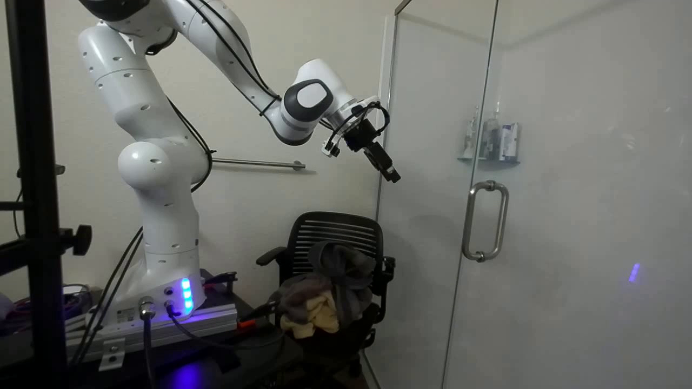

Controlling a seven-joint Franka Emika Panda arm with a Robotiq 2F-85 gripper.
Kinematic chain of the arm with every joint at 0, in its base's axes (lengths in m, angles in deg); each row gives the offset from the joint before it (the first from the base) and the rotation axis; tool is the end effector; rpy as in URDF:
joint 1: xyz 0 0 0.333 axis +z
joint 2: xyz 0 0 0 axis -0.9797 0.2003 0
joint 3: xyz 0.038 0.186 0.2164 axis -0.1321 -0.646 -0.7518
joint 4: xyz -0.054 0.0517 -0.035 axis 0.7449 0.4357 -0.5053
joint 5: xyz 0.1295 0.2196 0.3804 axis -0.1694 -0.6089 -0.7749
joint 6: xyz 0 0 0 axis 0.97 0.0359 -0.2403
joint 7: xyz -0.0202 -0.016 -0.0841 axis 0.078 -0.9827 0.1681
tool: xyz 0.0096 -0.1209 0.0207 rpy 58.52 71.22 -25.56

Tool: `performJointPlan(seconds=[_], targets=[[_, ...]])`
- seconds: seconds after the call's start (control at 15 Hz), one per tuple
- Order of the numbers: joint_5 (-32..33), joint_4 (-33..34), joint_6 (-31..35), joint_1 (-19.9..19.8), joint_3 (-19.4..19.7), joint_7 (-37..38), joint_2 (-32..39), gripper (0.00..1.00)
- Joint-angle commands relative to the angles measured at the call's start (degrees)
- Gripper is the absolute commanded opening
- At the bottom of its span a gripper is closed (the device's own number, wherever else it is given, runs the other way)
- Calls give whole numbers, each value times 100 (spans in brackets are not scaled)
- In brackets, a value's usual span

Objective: Open the shower door

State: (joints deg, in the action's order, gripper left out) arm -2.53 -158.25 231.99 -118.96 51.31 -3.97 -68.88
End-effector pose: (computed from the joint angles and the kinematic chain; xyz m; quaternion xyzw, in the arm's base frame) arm 0.3863 -0.3043 0.3797 0.8668 -0.3368 0.3268 0.1688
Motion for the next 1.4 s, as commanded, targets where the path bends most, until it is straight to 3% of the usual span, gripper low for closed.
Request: performJointPlan(seconds=[0.0,0.07,0.27,0.33,0.47,0.53,0.6,0.67,0.73,0.8,0.87,0.93,1.0,1.2,1.33], targets=[[486,15,110,-381,-134,399,108,100],[660,18,151,-591,-186,567,178,100],[580,24,256,-296,-71,338,182,100],[405,69,559,166,323,-193,441,100],[-25,175,1029,639,782,-1073,826,100],[-33,276,1156,1239,1347,-1352,1023,100],[-246,360,1166,1682,1688,-1717,1142,100],[-838,432,1137,1728,1630,-2248,1231,100],[-615,585,1020,2148,2135,-2184,1294,100],[-1101,684,871,1776,1785,-2558,1329,100],[-575,926,759,1394,1694,-1926,1479,100],[-513,1163,666,1024,1504,-1711,1654,100],[-713,703,872,1585,1775,-1992,1302,100],[-606,1038,783,1153,1667,-1851,1521,100],[-737,1081,889,1378,1714,-1966,1725,100]])
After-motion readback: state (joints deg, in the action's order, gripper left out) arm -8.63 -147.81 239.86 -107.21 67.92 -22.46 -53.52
